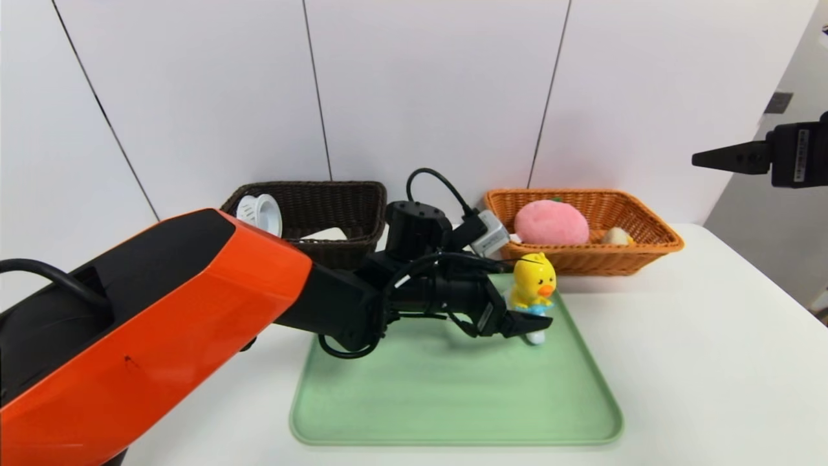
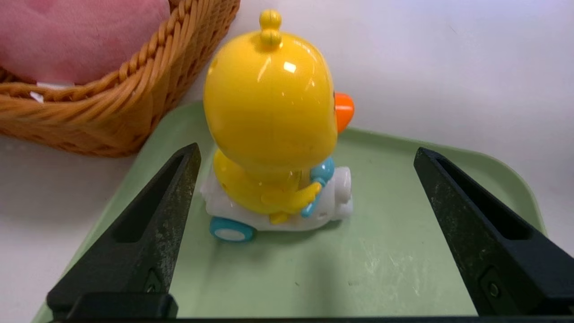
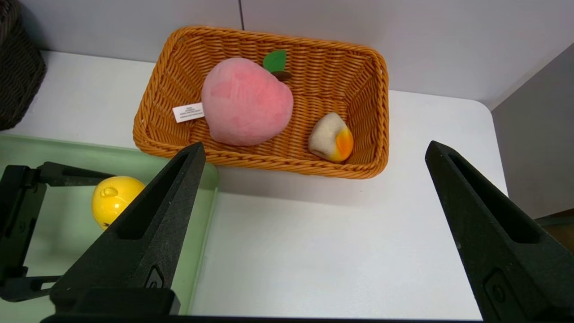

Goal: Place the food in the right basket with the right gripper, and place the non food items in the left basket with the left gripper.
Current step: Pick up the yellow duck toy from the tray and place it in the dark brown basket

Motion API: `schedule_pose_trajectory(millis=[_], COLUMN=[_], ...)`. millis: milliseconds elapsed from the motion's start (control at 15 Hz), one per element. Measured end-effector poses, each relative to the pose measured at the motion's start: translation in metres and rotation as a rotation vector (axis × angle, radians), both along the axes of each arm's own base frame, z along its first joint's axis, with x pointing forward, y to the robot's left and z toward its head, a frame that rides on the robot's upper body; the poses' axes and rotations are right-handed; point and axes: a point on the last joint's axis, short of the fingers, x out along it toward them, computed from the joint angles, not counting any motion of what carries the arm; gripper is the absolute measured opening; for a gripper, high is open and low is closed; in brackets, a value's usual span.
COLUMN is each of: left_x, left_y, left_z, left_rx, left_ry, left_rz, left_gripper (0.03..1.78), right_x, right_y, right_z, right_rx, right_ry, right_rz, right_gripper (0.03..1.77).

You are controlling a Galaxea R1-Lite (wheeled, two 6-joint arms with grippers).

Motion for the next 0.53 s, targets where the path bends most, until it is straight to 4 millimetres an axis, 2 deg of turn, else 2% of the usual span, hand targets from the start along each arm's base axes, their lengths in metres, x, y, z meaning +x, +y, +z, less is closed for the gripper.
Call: schedule_pose_trajectory(millis=[533], left_x=[0.007], left_y=[-0.017], left_z=[-0.012], left_rx=[-0.019], left_ry=[-0.019], left_rz=[-0.013], left_gripper=[1.69], right_x=[0.0], right_y=[0.002], right_z=[0.0], right_rx=[-0.006], right_ry=[0.002], right_rz=[0.008], right_gripper=[1.69])
